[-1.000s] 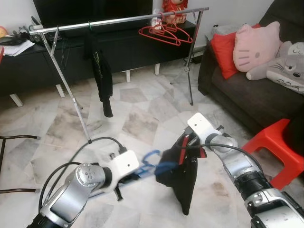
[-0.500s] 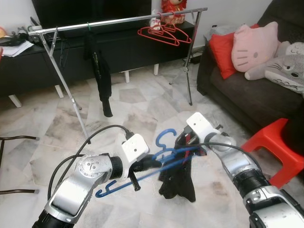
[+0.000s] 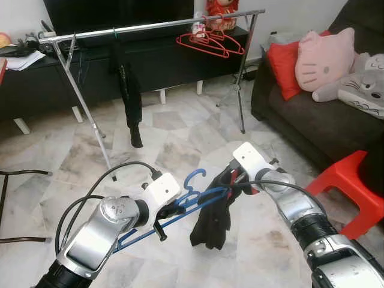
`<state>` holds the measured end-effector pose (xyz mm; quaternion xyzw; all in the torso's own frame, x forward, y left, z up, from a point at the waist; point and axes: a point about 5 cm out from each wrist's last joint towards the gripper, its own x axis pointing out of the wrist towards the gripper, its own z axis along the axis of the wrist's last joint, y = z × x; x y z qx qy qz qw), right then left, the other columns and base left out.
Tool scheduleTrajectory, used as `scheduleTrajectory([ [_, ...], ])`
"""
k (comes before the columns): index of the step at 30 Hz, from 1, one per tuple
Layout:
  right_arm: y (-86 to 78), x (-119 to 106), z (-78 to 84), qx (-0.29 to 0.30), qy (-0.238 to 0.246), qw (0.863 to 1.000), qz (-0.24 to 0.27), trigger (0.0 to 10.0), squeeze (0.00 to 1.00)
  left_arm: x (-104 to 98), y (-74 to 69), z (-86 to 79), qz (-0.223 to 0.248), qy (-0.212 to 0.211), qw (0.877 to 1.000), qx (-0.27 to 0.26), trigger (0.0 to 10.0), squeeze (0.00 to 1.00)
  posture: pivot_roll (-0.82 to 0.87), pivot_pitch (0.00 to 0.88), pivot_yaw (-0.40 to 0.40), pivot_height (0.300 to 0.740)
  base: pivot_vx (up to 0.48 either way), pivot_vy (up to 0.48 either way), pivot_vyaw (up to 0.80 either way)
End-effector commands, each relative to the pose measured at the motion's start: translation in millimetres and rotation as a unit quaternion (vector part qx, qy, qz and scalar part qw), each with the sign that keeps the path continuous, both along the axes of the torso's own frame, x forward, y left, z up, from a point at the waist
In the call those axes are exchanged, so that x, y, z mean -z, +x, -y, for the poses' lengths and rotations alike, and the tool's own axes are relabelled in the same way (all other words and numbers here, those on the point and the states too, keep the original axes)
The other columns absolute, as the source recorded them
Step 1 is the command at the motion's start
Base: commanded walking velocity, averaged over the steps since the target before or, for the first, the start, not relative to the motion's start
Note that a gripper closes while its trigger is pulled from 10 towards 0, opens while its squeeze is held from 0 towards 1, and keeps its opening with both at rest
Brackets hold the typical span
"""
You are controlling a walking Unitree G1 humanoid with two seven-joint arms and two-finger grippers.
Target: Hang hanger
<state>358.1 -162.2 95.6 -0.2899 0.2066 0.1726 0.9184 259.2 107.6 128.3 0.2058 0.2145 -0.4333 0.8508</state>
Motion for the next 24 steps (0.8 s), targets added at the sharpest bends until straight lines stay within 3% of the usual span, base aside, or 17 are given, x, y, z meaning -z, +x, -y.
scheduleTrajectory([
  [1, 3.6, -6, 1.4, 0.006, 0.008, 1.0, 0.015, 10.0, 0.0, 2, 1.4, 1.1, -0.005, 0.0, 1.0, -0.016, 10.0, 0.0, -0.04, 0.0, -0.053, 0.74, 0.0, 0.0, 0.0],
  [7, 3.6, -7, 0.6, 0.005, 0.009, 1.0, 0.015, 10.0, 0.0, 9, 4.0, -6.1, 0.001, 0.038, 0.999, -0.039, 10.0, 0.0, -0.04, 0.0, -0.053, 0.74, 0.0, 0.0, 0.0],
  [9, 3.9, -7, 0.4, 0.005, 0.009, 1.0, 0.016, 10.0, 0.0, 12, 11.2, -12.6, 0.015, 0.055, 0.995, -0.083, 10.0, 0.0, -0.04, 0.0, -0.055, 0.74, 0.0, 0.0, 0.0],
  [15, 3.9, -7, 0.4, 0.005, 0.01, 1.0, 0.017, 10.0, 0.0, 8, 24.5, -19.4, 0.05, 0.057, 0.983, -0.165, 10.0, 0.0, -0.04, 0.0, -0.054, 0.74, 0.0, 0.0, 0.0],
  [19, 3.8, -7, 0.5, 0.005, 0.01, 1.0, 0.015, 10.0, 0.0, 6, 29.6, -22.5, 0.069, 0.059, 0.977, -0.192, 10.0, 0.0, -0.04, 0.0, -0.057, 0.74, 0.0, 0.0, 0.0],
  [23, 3.9, -7, 0.6, 0.005, 0.01, 1.0, 0.015, 10.0, 0.0, 5, 24.1, -17.3, 0.044, 0.032, 0.987, -0.153, 10.0, 0.0, -0.04, 0.0, -0.057, 0.74, 0.0, 0.0, 0.0],
  [24, 4.0, -7, 0.9, 0.006, 0.01, 1.0, 0.015, 10.0, 0.0, 9, 13.8, -18.2, 0.024, 0.063, 0.994, -0.088, 10.0, 0.0, -0.04, 0.0, -0.057, 0.74, 0.0, 0.0, 0.0],
])
